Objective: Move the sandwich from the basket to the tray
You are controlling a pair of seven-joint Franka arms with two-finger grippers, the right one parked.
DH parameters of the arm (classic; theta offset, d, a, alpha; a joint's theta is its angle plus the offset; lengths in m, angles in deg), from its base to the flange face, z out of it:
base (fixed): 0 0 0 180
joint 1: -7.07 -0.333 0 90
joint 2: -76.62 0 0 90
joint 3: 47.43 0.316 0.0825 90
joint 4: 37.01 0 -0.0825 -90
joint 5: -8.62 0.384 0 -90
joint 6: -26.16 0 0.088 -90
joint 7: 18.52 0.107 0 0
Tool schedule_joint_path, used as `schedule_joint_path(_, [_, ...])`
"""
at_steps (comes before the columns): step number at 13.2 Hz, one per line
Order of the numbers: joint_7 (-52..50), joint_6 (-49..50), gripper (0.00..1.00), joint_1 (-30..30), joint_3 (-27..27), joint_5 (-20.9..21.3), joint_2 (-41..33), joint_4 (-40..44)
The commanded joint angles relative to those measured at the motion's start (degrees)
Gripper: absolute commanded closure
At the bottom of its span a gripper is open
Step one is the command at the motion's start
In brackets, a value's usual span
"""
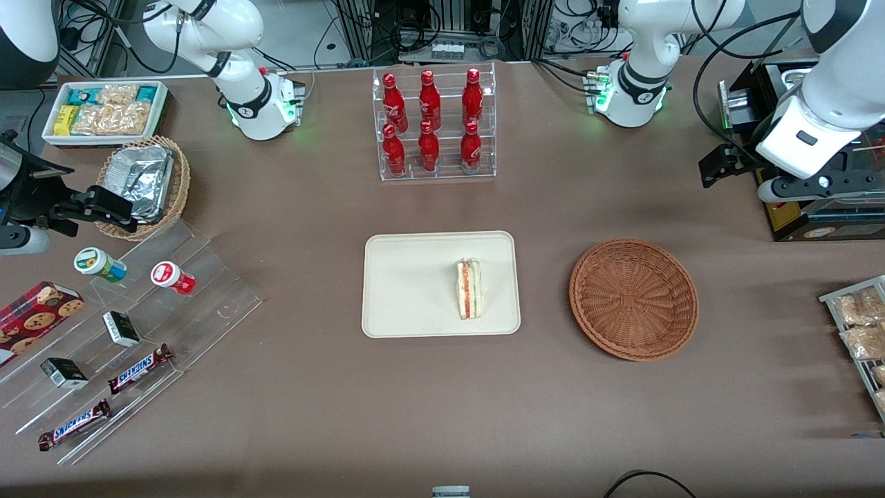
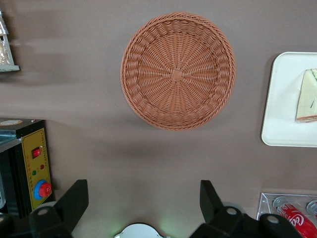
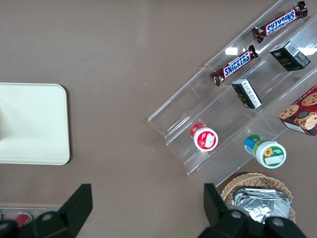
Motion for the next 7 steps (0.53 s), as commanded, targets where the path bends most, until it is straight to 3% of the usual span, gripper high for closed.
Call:
schedule_joint_path(1, [0.93,-0.79,0.01,0.16,-0.34,-1.06,-0.13,1.33])
schedule_joint_path(7, [5.32,-0.17,0.01,-0.46,0.10,-0.09,0.23,2.30])
